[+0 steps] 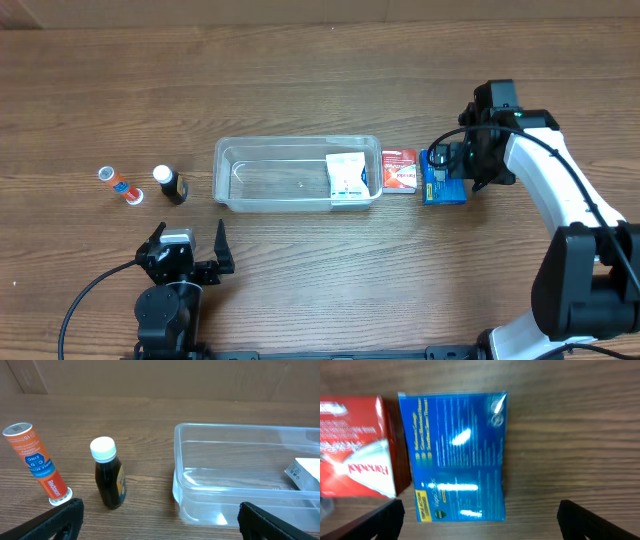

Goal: Pack container
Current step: 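Move the right gripper back and grasp the blue box, then lower the blue box into the container beside the white box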

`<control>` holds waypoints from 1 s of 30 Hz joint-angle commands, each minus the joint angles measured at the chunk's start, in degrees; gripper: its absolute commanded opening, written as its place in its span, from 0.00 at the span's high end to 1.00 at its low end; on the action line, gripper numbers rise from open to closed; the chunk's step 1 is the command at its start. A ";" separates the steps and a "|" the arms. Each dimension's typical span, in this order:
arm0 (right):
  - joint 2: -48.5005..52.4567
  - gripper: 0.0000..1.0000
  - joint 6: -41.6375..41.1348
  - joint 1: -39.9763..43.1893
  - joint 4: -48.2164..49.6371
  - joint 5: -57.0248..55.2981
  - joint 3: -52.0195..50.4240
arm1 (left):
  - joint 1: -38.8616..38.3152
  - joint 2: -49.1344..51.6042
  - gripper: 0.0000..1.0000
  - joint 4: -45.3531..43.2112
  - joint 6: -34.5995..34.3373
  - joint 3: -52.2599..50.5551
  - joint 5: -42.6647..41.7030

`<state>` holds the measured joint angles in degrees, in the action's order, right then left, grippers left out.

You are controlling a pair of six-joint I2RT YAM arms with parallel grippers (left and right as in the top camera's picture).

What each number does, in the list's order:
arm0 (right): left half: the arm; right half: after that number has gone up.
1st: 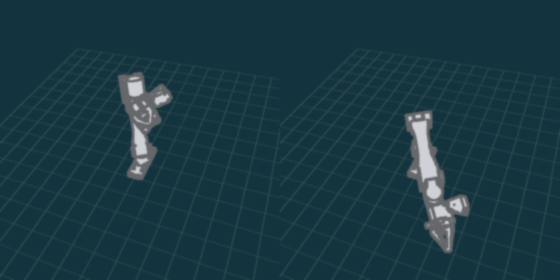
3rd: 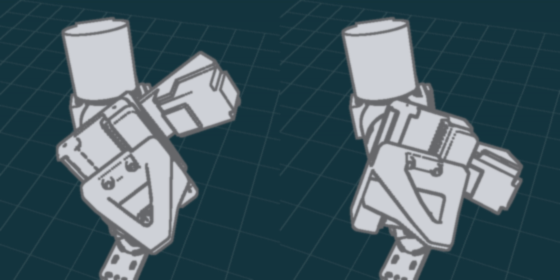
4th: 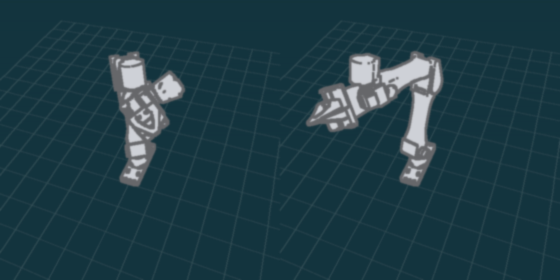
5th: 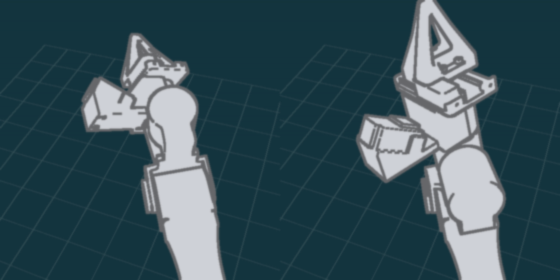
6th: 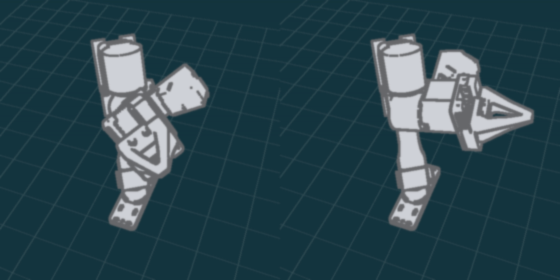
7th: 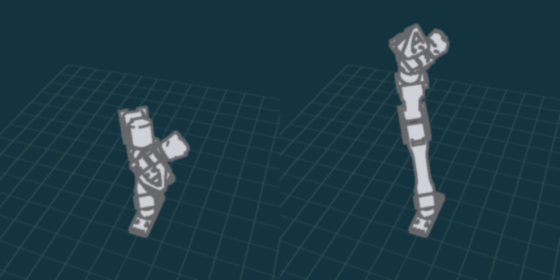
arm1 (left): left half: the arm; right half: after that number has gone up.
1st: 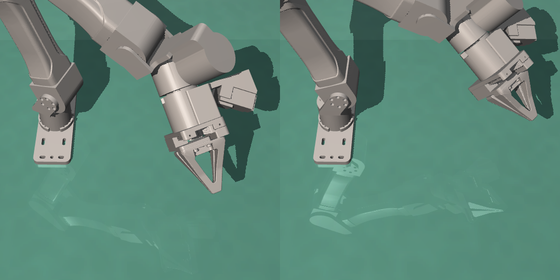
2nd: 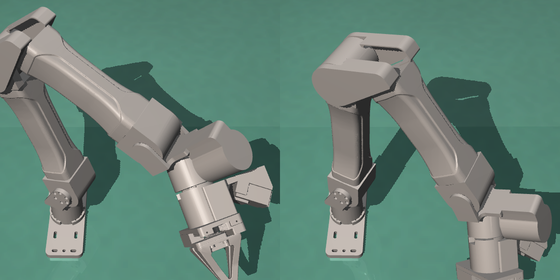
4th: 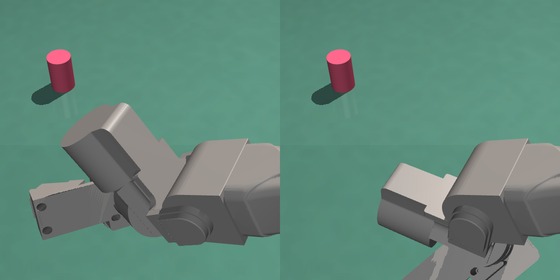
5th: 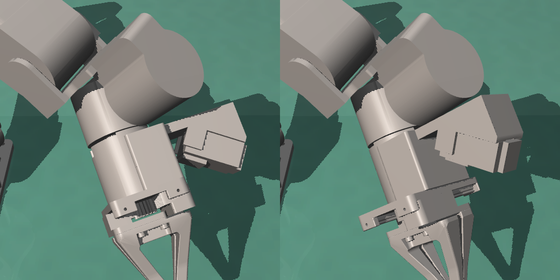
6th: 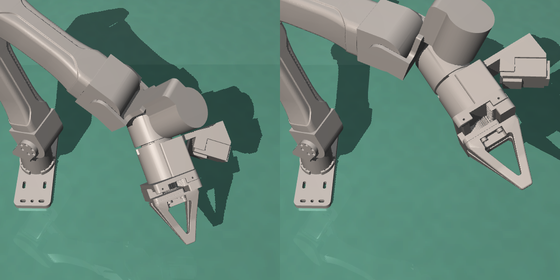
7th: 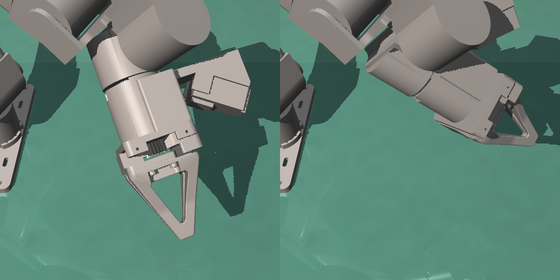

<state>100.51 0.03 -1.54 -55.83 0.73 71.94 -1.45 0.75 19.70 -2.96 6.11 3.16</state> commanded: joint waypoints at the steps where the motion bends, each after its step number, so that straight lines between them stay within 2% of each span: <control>1: 4.07 0.00 3.30 -0.46 2.16 2.91 -0.55 | 0.20 -0.48 0.00 -0.26 -0.44 -0.22 -0.44; 7: 9.92 0.00 1.86 -1.77 5.16 3.82 -0.63 | 0.20 -0.48 0.00 -0.26 -0.44 -0.22 -0.44; 9: 11.21 0.12 -2.78 -1.77 5.95 -0.94 -0.61 | 0.20 -0.48 0.00 -0.26 -0.44 -0.22 -0.44; 12: 9.81 0.32 -4.96 -1.77 2.34 -5.35 2.32 | 0.20 -0.50 0.00 -0.26 -0.44 -0.22 -0.42; 16: 4.39 0.34 -7.61 -2.97 -6.78 -6.69 10.27 | 0.20 -0.48 0.00 -0.26 -0.44 -0.22 -0.44; 19: -1.55 0.33 -8.26 -9.81 -14.64 -5.62 16.94 | 0.22 -0.50 0.00 -0.26 -0.42 -0.22 -0.44; 22: -5.95 0.33 -15.06 -21.77 -14.73 -5.55 18.32 | 0.20 -0.50 0.00 -0.26 -0.44 -0.22 -0.44; 25: -3.41 0.33 -25.16 -36.48 -7.54 -4.98 18.08 | 0.20 -0.48 0.00 -0.26 -0.44 -0.22 -0.42; 26: -1.51 0.33 -27.54 -39.15 -4.94 -5.20 18.08 | 0.20 -0.50 0.00 -0.26 -0.44 -0.22 -0.44; 30: 5.27 0.33 -28.39 -40.87 2.95 -5.14 18.08 | 0.22 -0.50 0.00 -0.26 -0.44 -0.22 -0.44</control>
<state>102.69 -25.74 -42.89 -55.46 -3.60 89.60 -1.45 0.75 19.68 -2.98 6.11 3.16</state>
